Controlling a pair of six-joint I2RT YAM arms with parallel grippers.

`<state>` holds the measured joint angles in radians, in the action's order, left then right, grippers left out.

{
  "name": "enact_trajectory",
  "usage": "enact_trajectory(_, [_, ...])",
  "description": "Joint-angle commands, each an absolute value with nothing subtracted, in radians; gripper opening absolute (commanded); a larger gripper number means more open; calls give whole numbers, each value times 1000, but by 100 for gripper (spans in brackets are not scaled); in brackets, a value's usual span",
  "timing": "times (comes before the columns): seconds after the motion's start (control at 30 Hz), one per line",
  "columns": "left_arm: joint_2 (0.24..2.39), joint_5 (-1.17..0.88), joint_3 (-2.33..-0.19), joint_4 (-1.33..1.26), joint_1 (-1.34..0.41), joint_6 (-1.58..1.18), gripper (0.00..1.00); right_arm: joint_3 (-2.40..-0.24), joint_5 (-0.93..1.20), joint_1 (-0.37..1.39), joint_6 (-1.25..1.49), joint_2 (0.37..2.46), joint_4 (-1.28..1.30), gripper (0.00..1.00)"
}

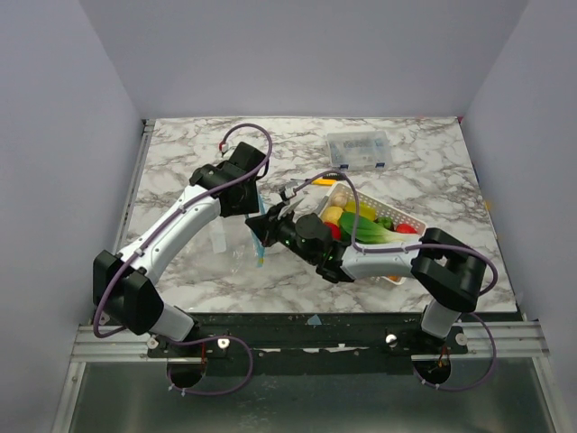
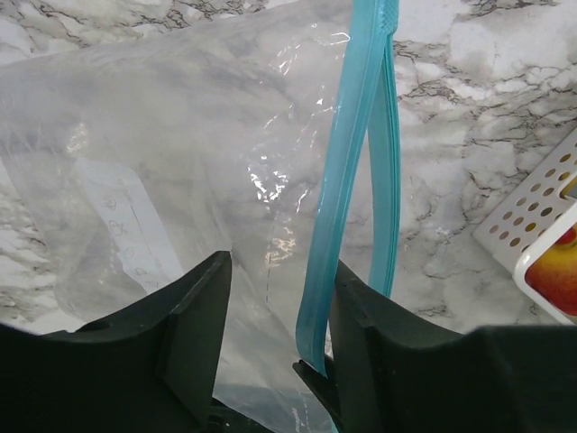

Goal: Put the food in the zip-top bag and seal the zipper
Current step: Pick up the zipper food storage bag at the center of the board.

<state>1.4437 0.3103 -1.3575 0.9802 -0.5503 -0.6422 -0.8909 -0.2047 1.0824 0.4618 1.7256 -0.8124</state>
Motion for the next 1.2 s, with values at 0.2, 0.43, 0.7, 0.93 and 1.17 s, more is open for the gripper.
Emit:
enact_trajectory(0.2, [1452, 354, -1384, 981, -556, -586, 11, -947, -296, 1119, 443, 1734, -745, 1])
enact_trajectory(0.43, [1433, 350, -1373, 936, -555, -460, 0, -875, -299, 1119, 479, 1588, -547, 50])
enact_trajectory(0.7, [1450, 182, -1412, 942, -554, -379, 0, -765, -460, 1118, 625, 1261, -144, 72])
enact_trajectory(0.93, [1443, 156, -1430, 960, -554, -336, 0, -780, -748, 1118, 1106, 1038, 471, 90])
enact_trajectory(1.17, [1459, 175, -1369, 916, -554, -327, 0, -718, -820, 1117, 1697, 884, 826, 94])
